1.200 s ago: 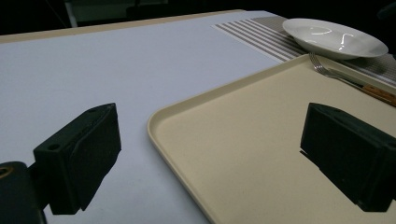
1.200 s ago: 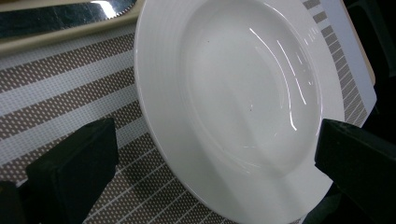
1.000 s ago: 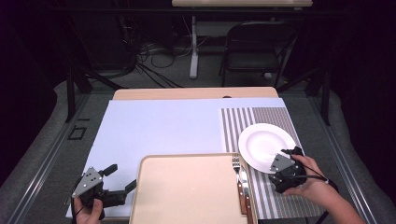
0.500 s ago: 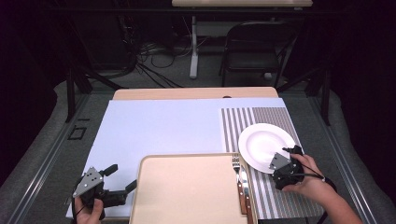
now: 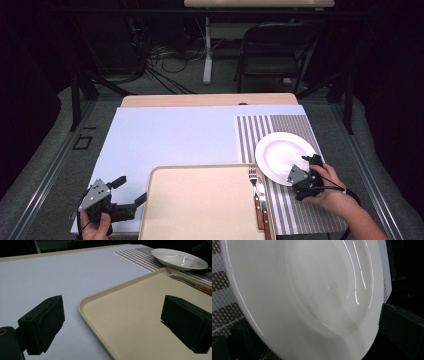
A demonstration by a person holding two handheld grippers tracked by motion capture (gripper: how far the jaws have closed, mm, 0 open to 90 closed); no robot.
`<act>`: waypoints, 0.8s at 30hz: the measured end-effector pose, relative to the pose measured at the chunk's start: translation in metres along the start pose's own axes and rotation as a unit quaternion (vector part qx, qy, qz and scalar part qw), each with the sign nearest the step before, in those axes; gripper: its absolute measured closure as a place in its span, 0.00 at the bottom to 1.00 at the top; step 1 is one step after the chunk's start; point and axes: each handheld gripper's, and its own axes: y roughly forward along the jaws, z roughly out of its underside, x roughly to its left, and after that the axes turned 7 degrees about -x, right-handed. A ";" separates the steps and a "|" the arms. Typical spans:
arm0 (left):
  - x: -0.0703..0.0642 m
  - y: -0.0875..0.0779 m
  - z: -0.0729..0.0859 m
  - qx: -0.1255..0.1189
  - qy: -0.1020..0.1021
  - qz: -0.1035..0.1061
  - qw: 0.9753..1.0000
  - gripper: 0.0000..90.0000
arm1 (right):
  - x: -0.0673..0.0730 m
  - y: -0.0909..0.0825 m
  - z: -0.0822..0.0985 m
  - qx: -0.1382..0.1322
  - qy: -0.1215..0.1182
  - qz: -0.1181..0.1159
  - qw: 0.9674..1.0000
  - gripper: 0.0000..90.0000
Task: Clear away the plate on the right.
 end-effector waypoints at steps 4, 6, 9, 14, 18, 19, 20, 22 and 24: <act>0.000 0.000 0.000 0.000 0.000 0.000 1.000 0.06 | 0.002 0.004 0.001 -0.021 0.001 0.014 1.000 0.02; 0.000 0.000 0.000 0.000 0.000 0.000 1.000 0.06 | 0.000 0.002 -0.001 0.004 -0.015 0.007 1.000 0.02; 0.000 0.000 0.000 0.000 0.000 0.000 1.000 0.06 | -0.001 0.005 -0.001 -0.012 -0.022 0.011 1.000 0.02; 0.000 0.000 0.000 0.000 0.000 0.000 1.000 0.06 | -0.003 0.005 -0.003 0.004 -0.040 0.013 0.999 0.02; 0.000 0.000 0.000 0.001 0.000 0.000 1.000 0.06 | -0.002 0.008 -0.003 -0.009 -0.034 0.013 0.999 0.01; 0.000 0.000 0.000 0.001 0.000 0.000 1.000 0.06 | -0.002 0.008 -0.002 -0.009 -0.031 0.013 0.999 0.01; 0.000 0.000 0.000 0.001 0.000 0.000 1.000 0.06 | -0.003 0.009 -0.003 -0.009 -0.030 0.013 0.999 0.01; 0.000 0.000 0.000 0.001 0.000 0.000 1.000 0.06 | -0.002 0.008 -0.003 -0.007 -0.029 0.013 0.999 0.01; 0.000 0.000 0.000 0.001 0.000 0.000 1.000 0.06 | -0.003 0.009 -0.003 -0.009 -0.027 0.011 1.000 0.01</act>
